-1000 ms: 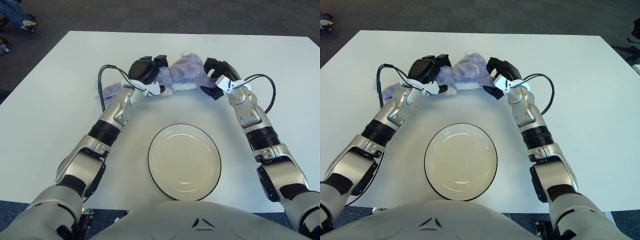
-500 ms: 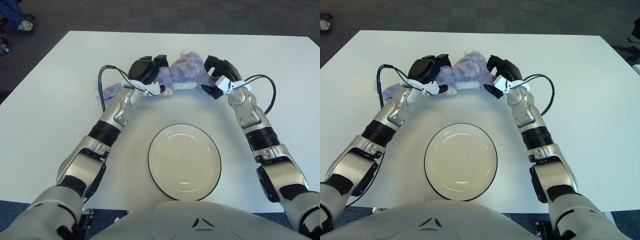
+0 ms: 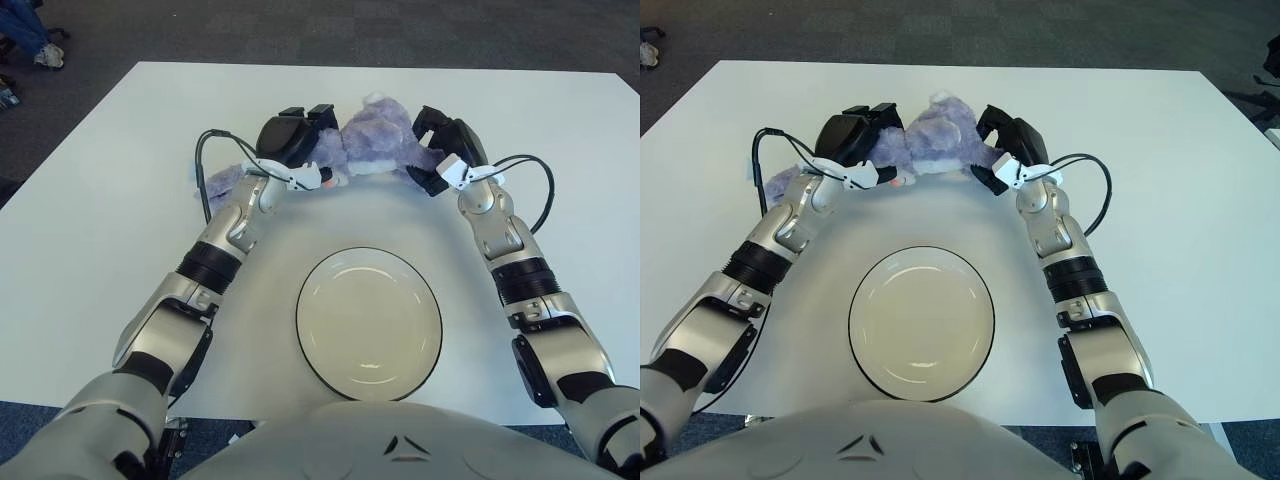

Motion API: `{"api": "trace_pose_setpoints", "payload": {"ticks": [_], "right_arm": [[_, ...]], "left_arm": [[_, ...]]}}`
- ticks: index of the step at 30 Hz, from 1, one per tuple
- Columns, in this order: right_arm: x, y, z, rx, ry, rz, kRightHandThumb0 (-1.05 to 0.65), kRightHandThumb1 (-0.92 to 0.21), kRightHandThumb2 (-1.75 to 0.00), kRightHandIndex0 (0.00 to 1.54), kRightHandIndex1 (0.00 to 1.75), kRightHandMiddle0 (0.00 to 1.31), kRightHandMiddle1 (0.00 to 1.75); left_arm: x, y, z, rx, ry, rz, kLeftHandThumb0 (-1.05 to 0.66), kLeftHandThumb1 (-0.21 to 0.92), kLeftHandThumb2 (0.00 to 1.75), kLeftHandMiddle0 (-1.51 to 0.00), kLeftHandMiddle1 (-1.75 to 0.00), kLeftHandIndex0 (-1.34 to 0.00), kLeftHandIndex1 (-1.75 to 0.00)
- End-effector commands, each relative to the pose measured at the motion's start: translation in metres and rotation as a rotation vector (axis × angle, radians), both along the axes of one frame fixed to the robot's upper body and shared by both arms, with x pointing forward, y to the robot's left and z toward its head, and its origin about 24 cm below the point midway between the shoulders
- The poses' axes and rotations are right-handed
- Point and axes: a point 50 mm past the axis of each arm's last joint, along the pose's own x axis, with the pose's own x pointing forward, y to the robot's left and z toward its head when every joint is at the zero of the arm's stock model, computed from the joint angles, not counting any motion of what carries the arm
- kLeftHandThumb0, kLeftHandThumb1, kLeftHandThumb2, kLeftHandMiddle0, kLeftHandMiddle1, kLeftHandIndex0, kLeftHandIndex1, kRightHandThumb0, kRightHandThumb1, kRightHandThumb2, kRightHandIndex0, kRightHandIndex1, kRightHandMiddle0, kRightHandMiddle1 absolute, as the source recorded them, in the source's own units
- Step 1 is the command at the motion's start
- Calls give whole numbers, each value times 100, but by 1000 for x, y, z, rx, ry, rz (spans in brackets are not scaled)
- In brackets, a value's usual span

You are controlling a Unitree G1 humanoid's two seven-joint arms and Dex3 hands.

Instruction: Put the doll into the plate.

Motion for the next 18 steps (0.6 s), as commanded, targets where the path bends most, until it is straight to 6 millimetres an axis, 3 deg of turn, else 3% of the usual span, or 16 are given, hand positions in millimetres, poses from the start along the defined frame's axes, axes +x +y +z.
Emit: {"api": "trace_pose_setpoints", "payload": {"ticks": [1, 18], "right_arm": [[-3, -8, -1, 41, -11, -8, 0, 10, -174, 95, 162, 71, 175], [-21, -12, 20, 130, -76, -47, 0, 10, -175, 96, 162, 70, 175]], "left_arm": [[-2, 6, 6, -35, -64, 11, 54, 14, 153, -75, -175, -96, -175], [-14, 21, 20, -70, -207, -2, 53, 16, 150, -73, -175, -94, -175]]}}
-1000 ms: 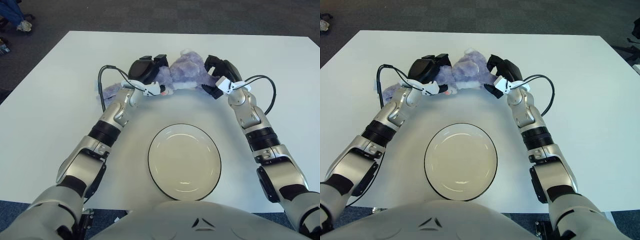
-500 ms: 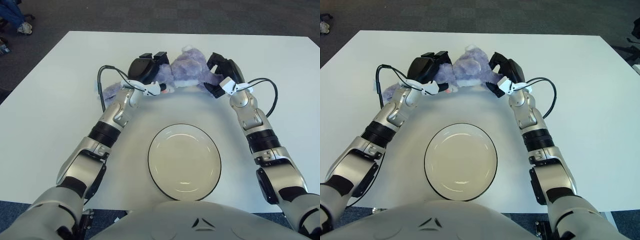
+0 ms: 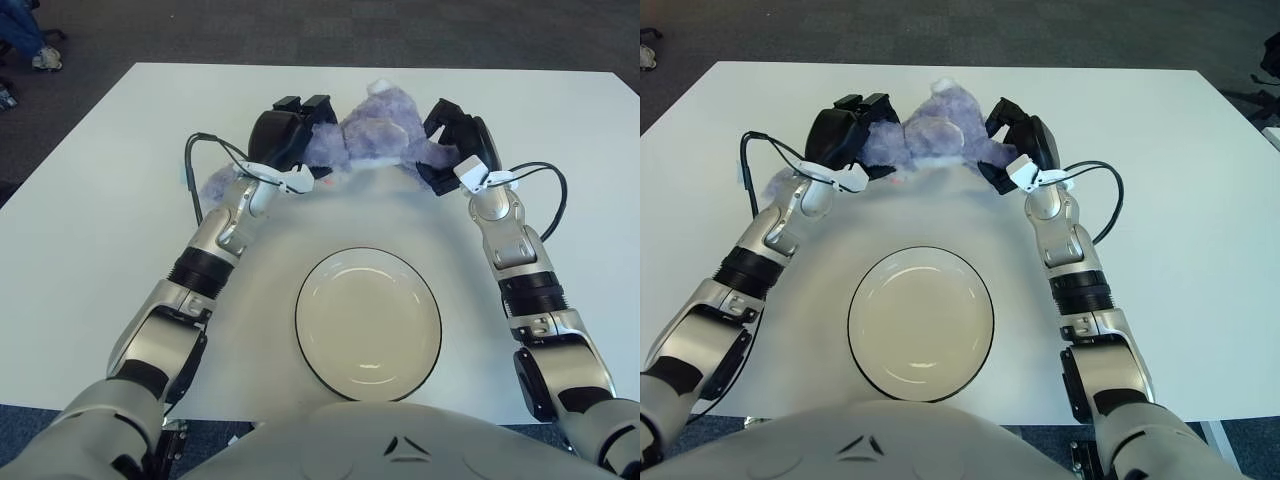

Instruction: Put the doll into the plate.

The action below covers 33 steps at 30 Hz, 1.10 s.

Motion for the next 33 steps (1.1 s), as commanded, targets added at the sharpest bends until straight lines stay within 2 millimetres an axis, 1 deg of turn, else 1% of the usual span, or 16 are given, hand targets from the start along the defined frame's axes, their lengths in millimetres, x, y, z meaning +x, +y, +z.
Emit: {"api": "trace_pose_setpoints", "payload": {"ticks": [1, 12, 19, 23, 30, 33], "right_arm": [[-5, -5, 4, 44, 3, -17, 0, 10, -175, 96, 162, 70, 175], [-12, -6, 9, 79, 10, 0, 0, 10, -174, 96, 161, 70, 175], [-18, -6, 12, 100, 2, 34, 0, 9, -174, 94, 162, 71, 175], [-30, -9, 13, 121, 8, 60, 0, 7, -172, 92, 164, 69, 175], [-41, -9, 17, 132, 7, 74, 0, 5, -169, 91, 163, 67, 175], [-52, -8, 22, 127, 3, 75, 0, 4, -168, 90, 163, 66, 175]], "left_arm": [[-3, 11, 8, 0, -61, 37, 53, 16, 150, -73, -175, -94, -175], [-9, 15, 13, -35, -89, 44, 53, 17, 149, -73, -175, -98, -175], [-16, 17, 18, -36, -124, 23, 53, 16, 150, -73, -175, -97, -175], [-26, 20, 23, -41, -144, -17, 53, 16, 150, -74, -175, -95, -175], [-38, 22, 26, -41, -167, -59, 54, 16, 151, -74, -175, -92, -175], [-41, 23, 26, -51, -160, -70, 54, 15, 151, -74, -175, -91, -175]]}}
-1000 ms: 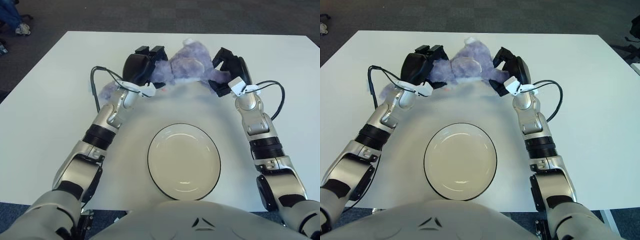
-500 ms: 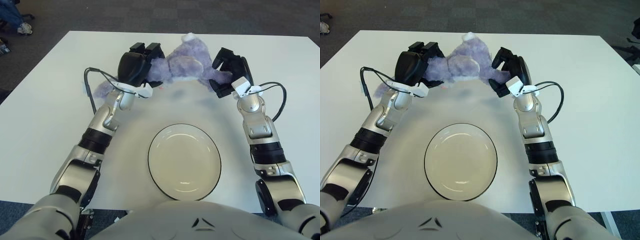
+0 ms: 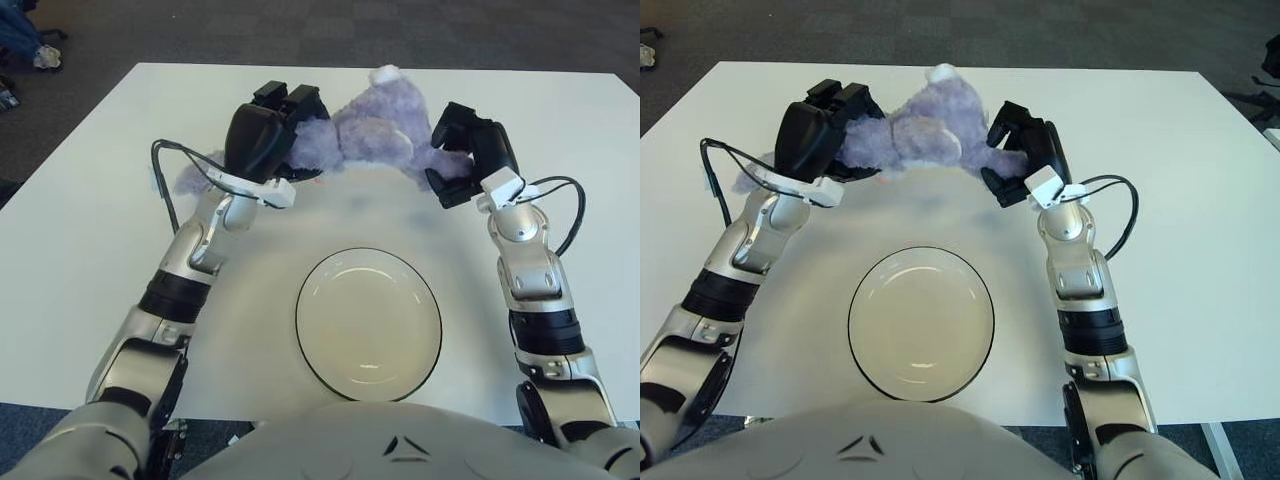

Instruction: Put the doll into the plate.

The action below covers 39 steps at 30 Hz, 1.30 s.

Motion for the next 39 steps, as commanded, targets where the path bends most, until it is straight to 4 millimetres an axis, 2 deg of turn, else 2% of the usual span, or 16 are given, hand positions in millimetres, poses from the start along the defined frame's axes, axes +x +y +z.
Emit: {"api": "trace_pose_setpoints", "payload": {"ticks": [1, 11, 19, 32, 37, 39], "right_arm": [[-11, -4, 6, 4, -5, -11, 0, 3, -167, 90, 163, 66, 175], [-22, -4, 4, -15, -42, -44, 0, 6, -168, 94, 157, 68, 175], [-44, -8, -5, 38, -27, -9, 0, 10, -173, 97, 158, 70, 175], [-53, -14, -5, -5, -39, -3, 0, 13, -175, 101, 154, 72, 175], [-60, -19, -6, 13, -15, 17, 0, 12, -175, 100, 156, 72, 175], [-63, -21, -7, 18, -6, 22, 0, 11, -175, 95, 165, 73, 171]], "left_arm": [[-5, 6, 3, -15, -7, -8, 53, 16, 151, -74, -175, -90, -175], [-21, 9, 6, -36, -26, -62, 52, 18, 148, -72, -175, -89, -175], [-39, 14, 8, -23, -10, -88, 51, 19, 146, -71, -175, -89, -175], [-58, 17, 7, -6, 34, -111, 51, 21, 144, -69, -175, -85, -175], [-63, 16, 3, -23, 64, -153, 50, 22, 144, -69, -175, -85, -175], [-65, 16, 1, -24, 78, -172, 50, 22, 144, -69, -175, -85, -175]]}}
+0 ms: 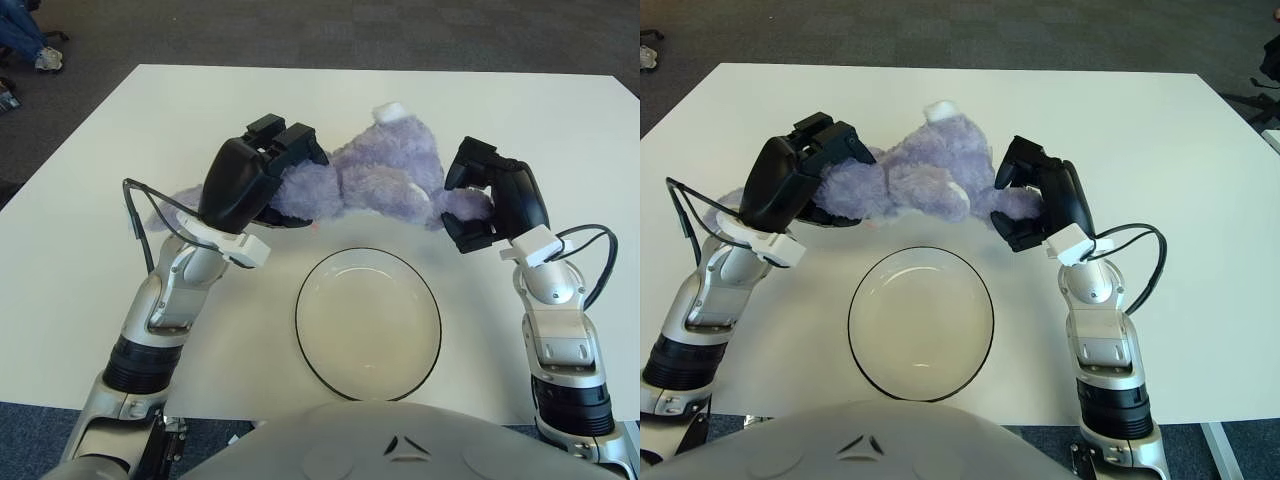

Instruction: Put the doll into the plate.

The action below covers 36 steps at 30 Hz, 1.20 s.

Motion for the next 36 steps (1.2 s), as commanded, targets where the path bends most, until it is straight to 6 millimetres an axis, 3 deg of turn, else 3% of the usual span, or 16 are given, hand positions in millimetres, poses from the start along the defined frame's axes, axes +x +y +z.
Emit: {"api": "trace_pose_setpoints", "payload": {"ticks": [1, 6, 19, 22, 25, 36], "right_arm": [[-6, -8, 0, 5, 12, -13, -1, 11, -175, 94, 168, 76, 166], [-14, -9, -4, 25, 39, 8, -1, 13, -171, 93, 174, 88, 145], [-36, -10, -13, 96, 134, 106, -2, 10, -165, 90, 175, 92, 134], [-41, -11, -12, 99, 136, 114, -1, 4, -167, 79, 175, 80, 161], [-44, -12, -10, 96, 136, 116, -1, 2, -168, 76, 175, 76, 170], [-49, -22, -7, -36, 143, 89, -1, 0, -167, 73, 175, 73, 173]], "left_arm": [[-5, 3, 1, -7, 11, -30, 50, 22, 144, -69, -175, -85, -175], [-9, 4, 2, -13, 50, -69, 50, 22, 143, -68, -175, -83, -175], [-11, 8, 6, -23, 134, -129, 50, 22, 143, -69, -175, -85, -175], [-11, 8, 7, -21, 146, -132, 51, 21, 145, -69, -175, -87, -175], [-10, 9, 7, -19, 155, -130, 51, 20, 146, -70, -175, -89, -175], [-10, 16, 9, -17, 252, -74, 53, 15, 151, -74, -175, -97, -175]]}}
